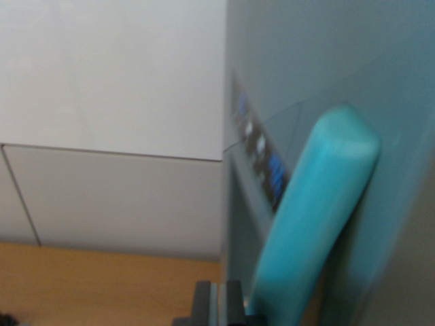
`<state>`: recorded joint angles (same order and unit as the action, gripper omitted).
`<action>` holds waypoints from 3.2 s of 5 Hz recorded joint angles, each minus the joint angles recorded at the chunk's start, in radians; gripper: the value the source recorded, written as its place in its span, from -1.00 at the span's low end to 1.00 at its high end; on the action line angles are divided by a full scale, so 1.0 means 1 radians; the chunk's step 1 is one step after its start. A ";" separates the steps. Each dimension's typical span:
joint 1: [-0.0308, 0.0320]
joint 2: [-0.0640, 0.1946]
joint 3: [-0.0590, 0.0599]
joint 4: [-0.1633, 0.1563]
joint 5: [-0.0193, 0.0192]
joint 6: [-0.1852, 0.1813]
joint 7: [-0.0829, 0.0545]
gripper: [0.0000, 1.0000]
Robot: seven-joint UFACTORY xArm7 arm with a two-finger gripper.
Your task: Close fridge door
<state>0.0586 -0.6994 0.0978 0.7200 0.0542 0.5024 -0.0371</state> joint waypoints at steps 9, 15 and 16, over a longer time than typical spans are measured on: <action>-0.0004 0.184 -0.174 0.147 0.0000 0.000 0.000 1.00; -0.0004 0.363 -0.231 0.293 0.0000 0.000 0.000 1.00; -0.0004 0.405 -0.236 0.326 0.0000 0.000 0.000 1.00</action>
<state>0.0581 -0.2948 -0.1377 1.0462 0.0542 0.5022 -0.0371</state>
